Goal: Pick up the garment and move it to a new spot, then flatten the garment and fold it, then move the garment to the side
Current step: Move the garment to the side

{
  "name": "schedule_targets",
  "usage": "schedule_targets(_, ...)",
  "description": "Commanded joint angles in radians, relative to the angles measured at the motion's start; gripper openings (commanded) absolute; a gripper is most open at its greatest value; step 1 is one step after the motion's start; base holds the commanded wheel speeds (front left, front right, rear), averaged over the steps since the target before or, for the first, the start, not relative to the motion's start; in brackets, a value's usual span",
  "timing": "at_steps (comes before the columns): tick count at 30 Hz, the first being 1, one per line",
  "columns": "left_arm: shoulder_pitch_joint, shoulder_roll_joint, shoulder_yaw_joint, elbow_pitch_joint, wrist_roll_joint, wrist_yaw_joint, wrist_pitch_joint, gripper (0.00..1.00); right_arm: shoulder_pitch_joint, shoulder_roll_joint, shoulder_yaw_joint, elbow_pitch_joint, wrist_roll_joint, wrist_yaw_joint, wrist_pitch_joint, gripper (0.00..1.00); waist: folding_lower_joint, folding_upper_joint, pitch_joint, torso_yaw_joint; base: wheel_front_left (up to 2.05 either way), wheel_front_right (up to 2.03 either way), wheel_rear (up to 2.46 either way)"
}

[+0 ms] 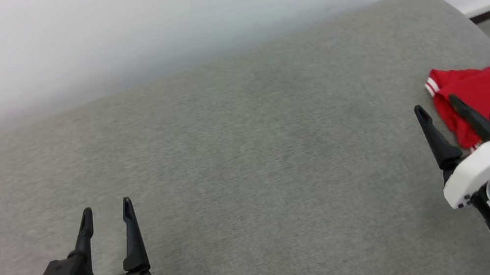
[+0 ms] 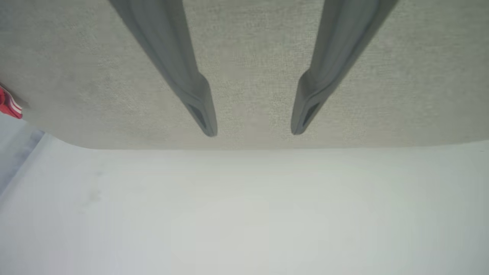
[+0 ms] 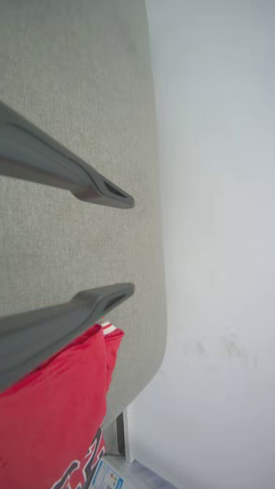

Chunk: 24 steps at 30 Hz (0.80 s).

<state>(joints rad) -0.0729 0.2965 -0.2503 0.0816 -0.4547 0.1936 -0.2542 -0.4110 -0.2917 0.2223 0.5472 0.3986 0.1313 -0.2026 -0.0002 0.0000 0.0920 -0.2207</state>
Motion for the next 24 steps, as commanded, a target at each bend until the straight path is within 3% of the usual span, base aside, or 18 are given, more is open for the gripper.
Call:
schedule_targets(1,0.017,0.004,0.008,0.002,0.001,0.003,-0.005,1.0,0.048,0.015,-0.014,-0.056,-0.012,-0.001,0.006,1.0,0.0002,0.0,-0.036,0.055,0.0,0.0,0.0)
schedule_targets(7,0.052,0.031,0.04,-0.005,0.011,0.007,-0.009,1.0,0.198,0.077,-0.083,-0.267,-0.064,-0.001,0.066,1.0,0.0002,0.0,-0.065,0.115,0.0,0.0,0.0)
schedule_targets(13,0.101,0.041,0.036,-0.006,0.011,0.004,-0.009,1.0,0.318,0.121,-0.131,-0.405,-0.109,-0.001,0.136,1.0,0.0002,0.0,-0.103,0.129,0.0,0.0,0.0)
schedule_targets(24,0.15,0.028,0.015,-0.004,0.001,0.008,-0.009,1.0,0.44,0.157,-0.19,-0.541,-0.153,-0.001,0.227,1.0,0.0002,0.0,-0.134,0.124,0.0,0.0,0.0)
